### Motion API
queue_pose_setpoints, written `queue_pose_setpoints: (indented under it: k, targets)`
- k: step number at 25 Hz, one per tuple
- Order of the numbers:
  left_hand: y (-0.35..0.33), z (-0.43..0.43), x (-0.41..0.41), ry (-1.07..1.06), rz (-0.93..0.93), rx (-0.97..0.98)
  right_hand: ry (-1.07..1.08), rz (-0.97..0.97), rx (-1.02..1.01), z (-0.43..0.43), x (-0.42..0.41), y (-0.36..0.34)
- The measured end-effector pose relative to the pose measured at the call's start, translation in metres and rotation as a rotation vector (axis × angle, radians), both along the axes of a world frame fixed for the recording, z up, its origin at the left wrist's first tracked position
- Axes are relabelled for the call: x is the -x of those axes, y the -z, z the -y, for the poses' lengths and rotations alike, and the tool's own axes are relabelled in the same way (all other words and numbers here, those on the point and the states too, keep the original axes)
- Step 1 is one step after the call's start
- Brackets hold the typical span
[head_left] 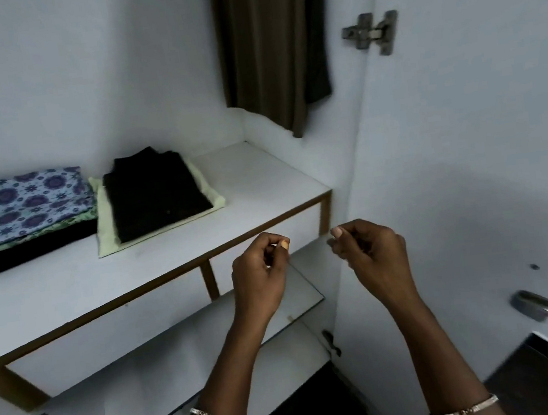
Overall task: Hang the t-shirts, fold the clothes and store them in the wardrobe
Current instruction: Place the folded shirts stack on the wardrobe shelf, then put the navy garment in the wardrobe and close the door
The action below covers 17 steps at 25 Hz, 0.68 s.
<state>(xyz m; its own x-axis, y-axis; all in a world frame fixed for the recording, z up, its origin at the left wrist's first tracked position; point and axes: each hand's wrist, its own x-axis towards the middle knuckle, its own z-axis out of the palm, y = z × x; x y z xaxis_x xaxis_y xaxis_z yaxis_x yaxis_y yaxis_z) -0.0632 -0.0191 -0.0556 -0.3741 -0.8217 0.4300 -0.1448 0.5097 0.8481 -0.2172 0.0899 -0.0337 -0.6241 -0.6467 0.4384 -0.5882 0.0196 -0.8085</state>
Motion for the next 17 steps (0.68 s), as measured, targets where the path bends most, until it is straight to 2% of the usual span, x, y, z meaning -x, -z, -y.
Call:
queue_pose_setpoints:
  k: [8,17]
  targets:
    - [0.002,-0.123,0.069,0.301,0.052,-0.076,0.297,0.036,0.042,-0.173,0.031,-0.007]
    - [-0.002,-0.338,0.115,0.553,0.072,-0.033,0.587,0.068,0.05,-0.432,0.02,-0.007]
